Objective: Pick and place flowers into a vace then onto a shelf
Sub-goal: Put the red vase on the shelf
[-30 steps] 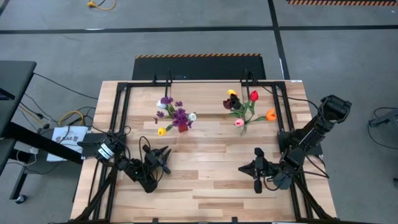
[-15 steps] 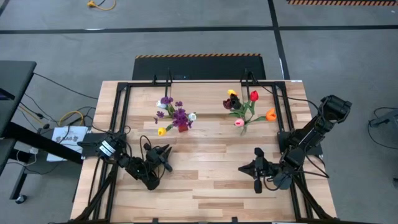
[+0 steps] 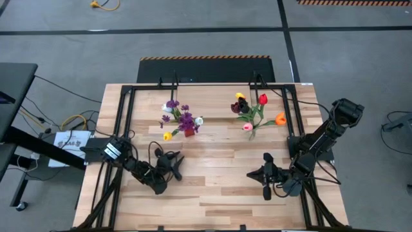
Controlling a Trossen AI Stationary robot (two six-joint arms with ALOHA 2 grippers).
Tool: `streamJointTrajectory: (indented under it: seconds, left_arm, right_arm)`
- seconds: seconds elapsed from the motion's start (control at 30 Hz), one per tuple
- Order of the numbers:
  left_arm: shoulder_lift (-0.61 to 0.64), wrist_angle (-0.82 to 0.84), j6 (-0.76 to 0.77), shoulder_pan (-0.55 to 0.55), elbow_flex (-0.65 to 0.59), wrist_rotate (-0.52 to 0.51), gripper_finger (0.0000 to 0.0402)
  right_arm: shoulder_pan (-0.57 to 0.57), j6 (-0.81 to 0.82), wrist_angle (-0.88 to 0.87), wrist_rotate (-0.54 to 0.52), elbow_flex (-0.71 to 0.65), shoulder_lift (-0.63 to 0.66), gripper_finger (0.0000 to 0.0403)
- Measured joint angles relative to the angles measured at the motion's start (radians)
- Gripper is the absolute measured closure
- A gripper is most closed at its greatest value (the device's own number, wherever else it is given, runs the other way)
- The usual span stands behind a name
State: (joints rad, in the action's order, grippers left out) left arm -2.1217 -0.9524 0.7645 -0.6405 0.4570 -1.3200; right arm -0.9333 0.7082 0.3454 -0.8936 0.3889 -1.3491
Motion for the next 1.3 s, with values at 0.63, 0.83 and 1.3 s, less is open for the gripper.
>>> streamJointTrajectory:
  seconds: [0.63,0.83,1.3]
  left_arm:
    - [0.009,-0.066,-0.265,0.042,0.019,0.012,0.0227]
    - [0.009,-0.032,-0.155,0.042,0.019,0.056,0.0227]
    - [0.009,-0.032,-0.020,0.048,-0.021,0.014,0.0164]
  right_arm:
    - [0.000,0.000,0.008,0.002,0.000,0.000,0.0403]
    - [0.000,0.000,0.008,0.002,0.000,0.000,0.0403]
    - [-0.001,0.000,0.008,0.006,0.000,0.000,0.0403]
